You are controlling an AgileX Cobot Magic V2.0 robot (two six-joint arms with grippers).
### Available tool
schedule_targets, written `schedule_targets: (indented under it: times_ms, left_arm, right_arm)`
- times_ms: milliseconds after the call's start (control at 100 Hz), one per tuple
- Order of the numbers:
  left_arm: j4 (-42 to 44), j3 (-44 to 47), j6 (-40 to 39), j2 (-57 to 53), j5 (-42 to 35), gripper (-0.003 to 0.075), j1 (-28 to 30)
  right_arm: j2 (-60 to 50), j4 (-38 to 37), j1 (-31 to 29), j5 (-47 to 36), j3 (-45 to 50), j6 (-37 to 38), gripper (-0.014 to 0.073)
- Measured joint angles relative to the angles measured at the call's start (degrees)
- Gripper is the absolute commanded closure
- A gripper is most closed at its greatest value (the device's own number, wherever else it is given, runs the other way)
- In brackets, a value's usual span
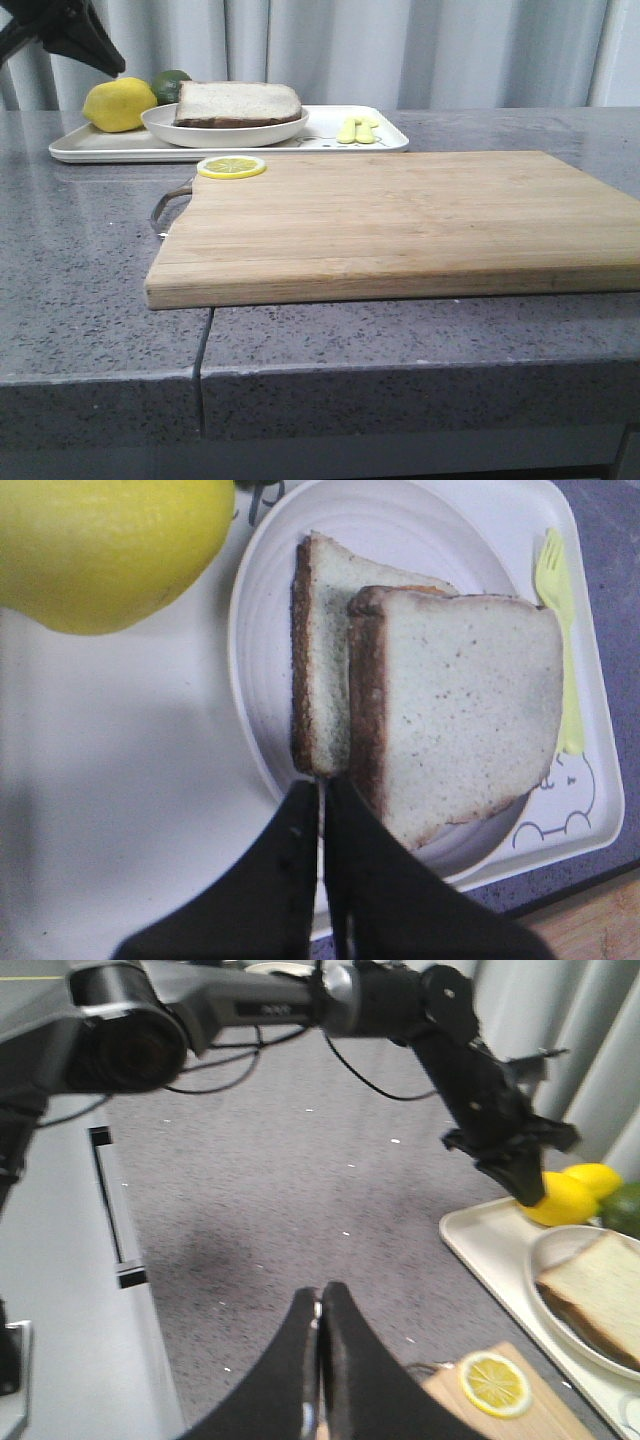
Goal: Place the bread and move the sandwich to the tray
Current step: 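Open the left gripper and withdraw it from the plate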
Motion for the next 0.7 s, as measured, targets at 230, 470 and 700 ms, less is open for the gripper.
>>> schedule_targets:
  times_ms: [230, 470, 700]
  left_arm:
    - [4.1, 0.0, 2.6, -6.9, 1.5, 0.074, -1.5]
    - [5.9, 0.0, 4.2, -16.0, 2.0, 0.074, -4.3]
    - [5.9, 4.6, 6.0, -24.9, 1.8, 0.074, -6.7]
  right_arm:
    - [-14.9, -1.1, 0.0, -16.1, 17.2, -0.5, 0.0654]
    - [-31.5, -1.1, 0.0, -27.8, 32.7, -0.7, 0.0654]
    - [-41.8, -1.1, 0.0, -28.6, 42.3, -0.7, 0.0654]
